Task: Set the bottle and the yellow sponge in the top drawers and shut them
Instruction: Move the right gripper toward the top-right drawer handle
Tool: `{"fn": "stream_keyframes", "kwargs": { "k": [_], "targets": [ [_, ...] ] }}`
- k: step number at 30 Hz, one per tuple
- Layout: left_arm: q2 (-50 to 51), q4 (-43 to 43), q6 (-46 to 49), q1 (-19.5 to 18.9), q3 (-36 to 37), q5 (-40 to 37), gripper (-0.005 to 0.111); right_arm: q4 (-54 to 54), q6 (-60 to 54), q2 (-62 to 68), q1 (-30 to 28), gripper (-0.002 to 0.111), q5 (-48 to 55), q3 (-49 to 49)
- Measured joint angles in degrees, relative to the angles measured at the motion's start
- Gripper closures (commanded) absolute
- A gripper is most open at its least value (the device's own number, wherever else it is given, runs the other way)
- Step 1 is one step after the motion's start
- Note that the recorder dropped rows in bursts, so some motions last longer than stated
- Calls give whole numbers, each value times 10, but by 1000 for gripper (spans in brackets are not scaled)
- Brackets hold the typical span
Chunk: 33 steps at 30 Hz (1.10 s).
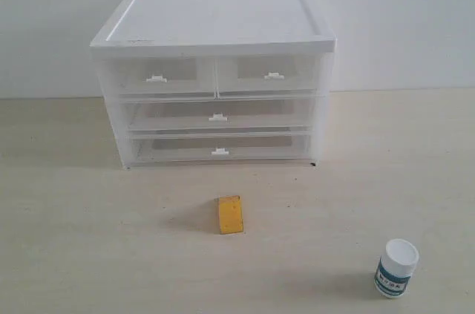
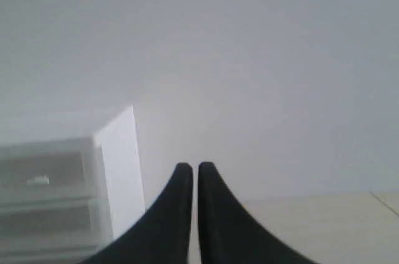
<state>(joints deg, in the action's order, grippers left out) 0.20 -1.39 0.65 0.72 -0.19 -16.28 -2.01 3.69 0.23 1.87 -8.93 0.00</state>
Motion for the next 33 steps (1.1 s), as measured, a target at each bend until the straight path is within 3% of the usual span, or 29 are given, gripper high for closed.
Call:
{"fn": "stream_keyframes", "kwargs": {
  "k": [10, 18, 24, 28, 33],
  "targets": [
    [0, 0, 0, 0, 0, 0, 97, -4, 21, 92, 0, 107, -77, -66],
    [0, 0, 0, 0, 0, 0, 97, 38, 19, 308, 0, 107, -122, -163],
    [0, 0, 0, 0, 0, 0, 97, 71, 34, 508, 0, 108, -252, -187],
    [0, 0, 0, 0, 0, 0, 97, 55, 15, 618, 55, 108, -338, -187],
    [0, 0, 0, 0, 0, 0, 97, -62, -67, 710, 164, 108, -430, -187]
  ]
}}
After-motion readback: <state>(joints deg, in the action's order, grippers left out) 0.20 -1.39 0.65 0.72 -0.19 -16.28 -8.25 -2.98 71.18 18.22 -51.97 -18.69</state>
